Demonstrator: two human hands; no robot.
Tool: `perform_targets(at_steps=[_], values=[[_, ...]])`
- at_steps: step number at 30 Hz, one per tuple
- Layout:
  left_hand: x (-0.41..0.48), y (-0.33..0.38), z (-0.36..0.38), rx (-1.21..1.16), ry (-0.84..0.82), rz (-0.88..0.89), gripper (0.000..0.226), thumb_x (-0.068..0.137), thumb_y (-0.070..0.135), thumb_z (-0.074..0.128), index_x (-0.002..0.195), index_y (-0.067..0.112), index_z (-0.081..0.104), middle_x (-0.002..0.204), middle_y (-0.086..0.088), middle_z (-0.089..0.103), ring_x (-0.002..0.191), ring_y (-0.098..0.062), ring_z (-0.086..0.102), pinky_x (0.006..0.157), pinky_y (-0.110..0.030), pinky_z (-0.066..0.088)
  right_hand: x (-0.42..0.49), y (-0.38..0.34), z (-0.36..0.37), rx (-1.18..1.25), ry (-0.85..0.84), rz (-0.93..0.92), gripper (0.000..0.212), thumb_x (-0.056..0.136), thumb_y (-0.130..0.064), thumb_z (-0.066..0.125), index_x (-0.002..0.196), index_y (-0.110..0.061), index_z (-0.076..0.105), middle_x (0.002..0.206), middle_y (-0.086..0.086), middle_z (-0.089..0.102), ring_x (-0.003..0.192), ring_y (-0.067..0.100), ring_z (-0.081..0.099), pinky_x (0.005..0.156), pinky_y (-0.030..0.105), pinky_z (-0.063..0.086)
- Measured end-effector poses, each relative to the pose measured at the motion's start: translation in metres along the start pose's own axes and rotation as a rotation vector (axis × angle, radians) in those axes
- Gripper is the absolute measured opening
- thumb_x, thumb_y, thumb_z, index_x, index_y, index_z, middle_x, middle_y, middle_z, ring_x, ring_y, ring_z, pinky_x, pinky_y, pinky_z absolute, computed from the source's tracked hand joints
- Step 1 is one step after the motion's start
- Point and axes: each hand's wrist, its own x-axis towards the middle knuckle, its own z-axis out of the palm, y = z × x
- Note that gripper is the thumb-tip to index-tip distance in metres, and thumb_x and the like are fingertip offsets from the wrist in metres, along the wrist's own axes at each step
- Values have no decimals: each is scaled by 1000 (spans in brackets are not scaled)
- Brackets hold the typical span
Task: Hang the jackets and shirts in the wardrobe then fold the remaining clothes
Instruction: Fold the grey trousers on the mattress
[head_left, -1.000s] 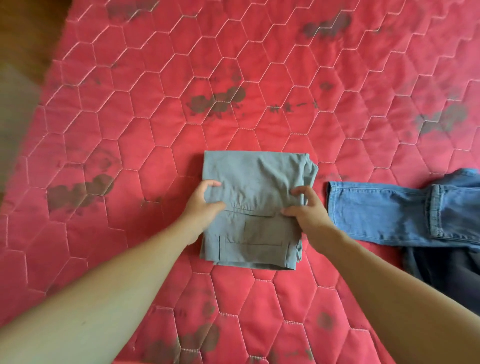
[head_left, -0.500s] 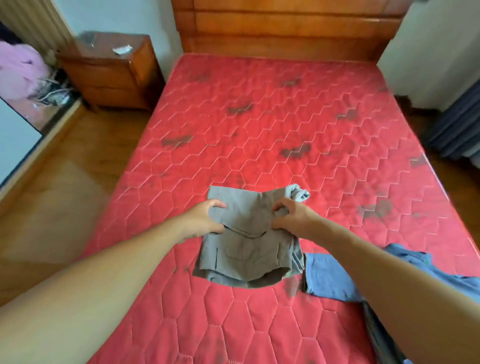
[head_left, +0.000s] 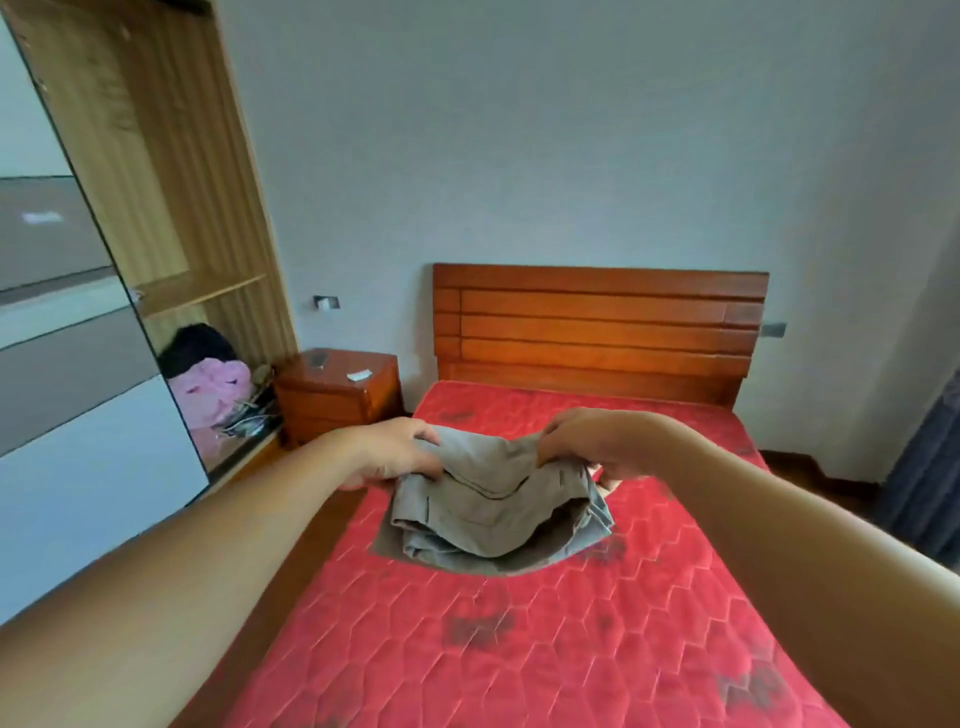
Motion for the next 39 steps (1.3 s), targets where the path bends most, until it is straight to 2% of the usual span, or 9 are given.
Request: perform_targets(at_steps=[3,6,10,14,19,23,30,35,39], values=[[-49,29,-34,-1,53,-8,42,85,28,74,124,35,60,113,-6,67,93,-17,65,67,-29,53,-35,-43,-14,-4,32,-93,30,74,-22,73,100,-10,67,89,10,61,80,27,56,74,40,53],[-99,53,-60,10,115,-6,30,90,24,71,117,30,63,106,0,67,92,-14,65,61,-26,52,-62,-79,-20,-41,46,-169,51,57,-28,74,102,-3,68,88,12,63,82,26,59,84,46,58],[-150,63,-90,25,192,-59,33,92,23,69,124,23,59,115,-3,63,103,-19,66,82,-36,62,-85,-125,-21,-132,19,-277,23,71,-24,69,87,-9,62,83,11,56,77,24,54,71,40,54],[-198,56,-112,33,258,-113,41,93,20,65,133,19,54,117,-3,61,101,-19,66,76,-31,61,-100,-171,-5,-223,-17,-346,15,78,-19,66,86,-10,58,79,10,53,74,24,52,65,36,50],[-251,30,-140,5,325,-181,48,91,21,66,137,19,51,120,-3,59,107,-21,65,84,-36,62,-108,-220,31,-291,-58,-427,17,76,-18,66,87,-9,56,80,10,53,74,25,51,67,37,47],[-289,-1,-161,-6,394,-213,41,91,17,62,132,17,56,115,-2,60,102,-19,67,76,-31,62,-110,-256,72,-295,-93,-490,25,78,-19,67,96,-2,62,84,14,64,72,28,63,66,37,57],[-370,-102,-206,-64,485,-333,40,91,17,62,130,18,56,117,-4,63,103,-19,68,85,-36,62,-109,-339,191,-357,-185,-594,13,83,-19,65,86,-7,65,75,9,68,70,24,67,64,35,59],[-442,-187,-254,-15,558,-419,38,91,14,60,129,12,59,122,-12,63,100,-22,68,80,-34,62,-109,-407,303,-384,-268,-692,34,88,-26,67,107,1,71,104,19,74,96,33,73,87,50,60],[-496,-256,-294,-12,547,-477,40,86,15,60,125,7,63,126,-18,65,109,-29,68,86,-42,62,-115,-464,384,-351,-286,-738,36,85,-27,69,108,1,71,104,19,74,93,32,73,83,45,60]])
